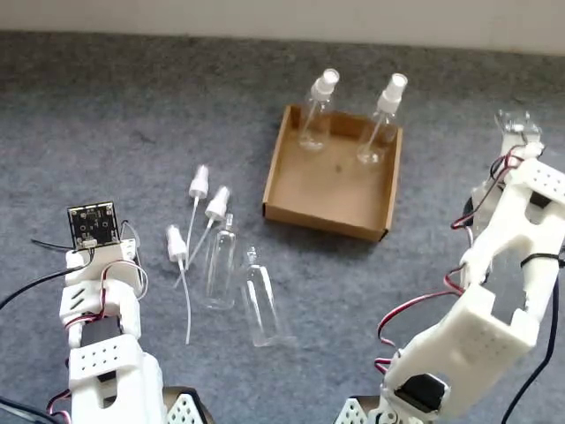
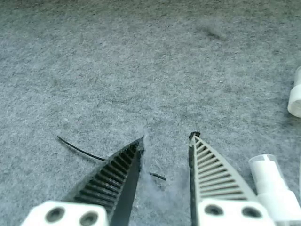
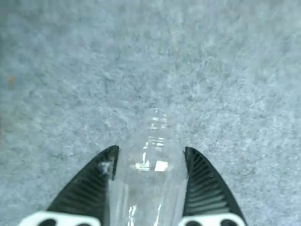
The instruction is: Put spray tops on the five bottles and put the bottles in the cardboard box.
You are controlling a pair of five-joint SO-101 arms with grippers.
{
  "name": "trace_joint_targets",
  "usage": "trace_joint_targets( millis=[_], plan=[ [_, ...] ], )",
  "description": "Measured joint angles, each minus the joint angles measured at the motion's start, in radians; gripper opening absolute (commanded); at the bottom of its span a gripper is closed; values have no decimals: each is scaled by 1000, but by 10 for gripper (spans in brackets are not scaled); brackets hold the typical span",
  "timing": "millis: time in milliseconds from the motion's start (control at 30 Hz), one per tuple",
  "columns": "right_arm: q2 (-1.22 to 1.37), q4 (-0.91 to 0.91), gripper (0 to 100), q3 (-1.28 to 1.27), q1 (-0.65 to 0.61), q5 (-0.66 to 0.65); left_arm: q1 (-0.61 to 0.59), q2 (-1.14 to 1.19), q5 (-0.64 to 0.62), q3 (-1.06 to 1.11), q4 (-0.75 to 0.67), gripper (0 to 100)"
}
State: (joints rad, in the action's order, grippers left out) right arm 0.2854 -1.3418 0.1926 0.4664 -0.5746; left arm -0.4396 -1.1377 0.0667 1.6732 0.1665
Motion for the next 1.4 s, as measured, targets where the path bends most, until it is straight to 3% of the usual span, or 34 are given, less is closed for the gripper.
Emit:
trace_joint_targets(
  millis=[200,367,533,800,967,1167,1400],
  plan=[
    [-255,-61,27,-20,-115,68,0,0,92,-20,98,154],
    [-520,-28,26,-242,-227,92,3,0,129,-193,397,157],
    [-825,80,26,-552,-261,92,89,0,178,-413,661,158],
    [-1232,94,26,-868,-356,92,212,74,184,-812,965,158],
    [-1407,94,26,-957,-450,92,253,336,115,-990,1046,169],
    [-1459,146,26,-1011,-555,155,259,689,-60,-1174,1049,213],
    [-1462,226,26,-1013,-632,235,285,957,-230,-1224,1011,212]
  ],
)
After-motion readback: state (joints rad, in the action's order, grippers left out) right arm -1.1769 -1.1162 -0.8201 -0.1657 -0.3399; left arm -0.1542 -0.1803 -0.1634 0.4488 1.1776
